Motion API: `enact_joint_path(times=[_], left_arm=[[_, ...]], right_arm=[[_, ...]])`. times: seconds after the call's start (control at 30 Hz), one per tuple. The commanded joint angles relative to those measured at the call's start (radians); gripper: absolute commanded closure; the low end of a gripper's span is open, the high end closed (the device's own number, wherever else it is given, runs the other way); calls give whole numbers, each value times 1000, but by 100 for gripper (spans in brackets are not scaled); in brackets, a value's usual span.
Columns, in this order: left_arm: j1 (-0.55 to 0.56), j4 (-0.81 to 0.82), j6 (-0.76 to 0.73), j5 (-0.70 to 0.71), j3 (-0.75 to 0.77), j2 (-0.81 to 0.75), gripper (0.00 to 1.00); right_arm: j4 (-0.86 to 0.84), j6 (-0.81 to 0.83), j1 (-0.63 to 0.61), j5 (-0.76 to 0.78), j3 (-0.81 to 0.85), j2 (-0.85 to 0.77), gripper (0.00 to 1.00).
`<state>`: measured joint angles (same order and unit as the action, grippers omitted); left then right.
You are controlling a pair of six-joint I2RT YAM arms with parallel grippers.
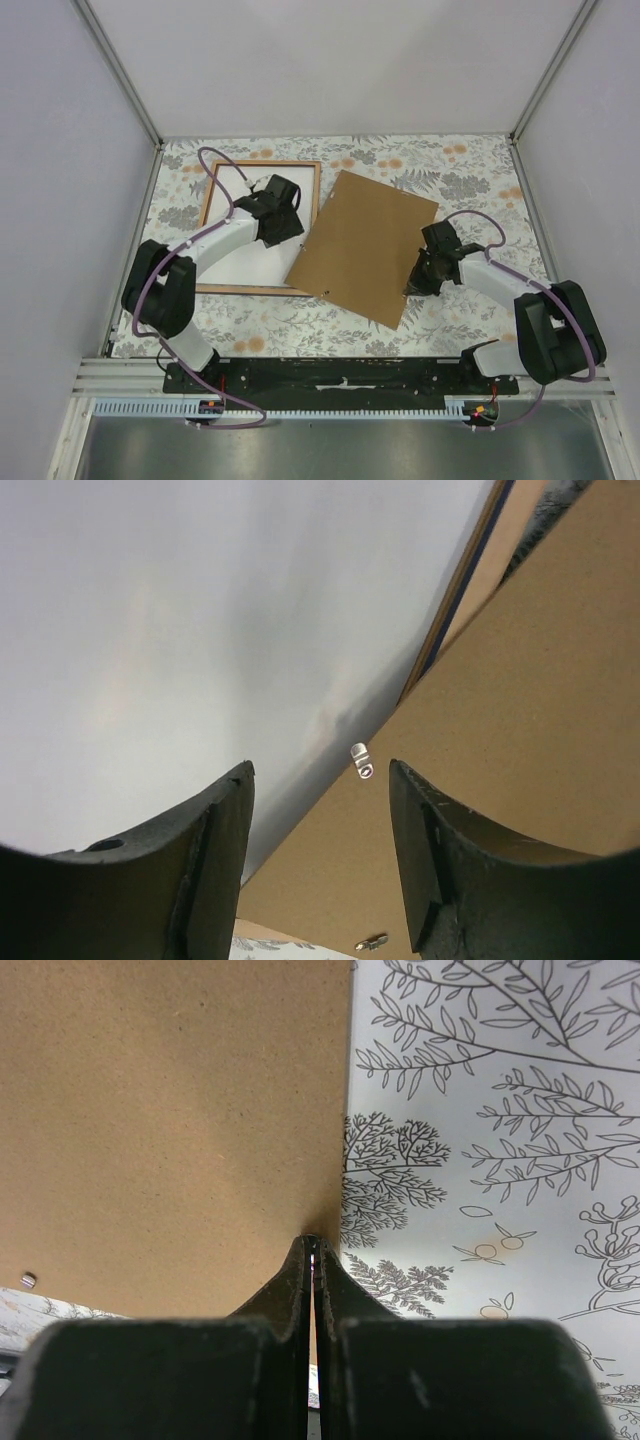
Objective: Put the photo into the frame
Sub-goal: Move the backboard to the center of the board.
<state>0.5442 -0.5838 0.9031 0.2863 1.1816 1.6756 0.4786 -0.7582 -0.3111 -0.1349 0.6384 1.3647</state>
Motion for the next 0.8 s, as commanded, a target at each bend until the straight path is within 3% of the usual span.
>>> enact_joint_path(times=[0.0,0.3,0.77], left_arm=[[-39,174,-309,-237,-28,-42,39],[-136,197,-490,-559,-68,-16,43],[-167,131,-569,-641,-102,33,37]], right_arm=[[-29,29,-5,40,38,31,100],[-26,77,-5,75,75,83,100],[-40,106,-5,66,109,132,100]])
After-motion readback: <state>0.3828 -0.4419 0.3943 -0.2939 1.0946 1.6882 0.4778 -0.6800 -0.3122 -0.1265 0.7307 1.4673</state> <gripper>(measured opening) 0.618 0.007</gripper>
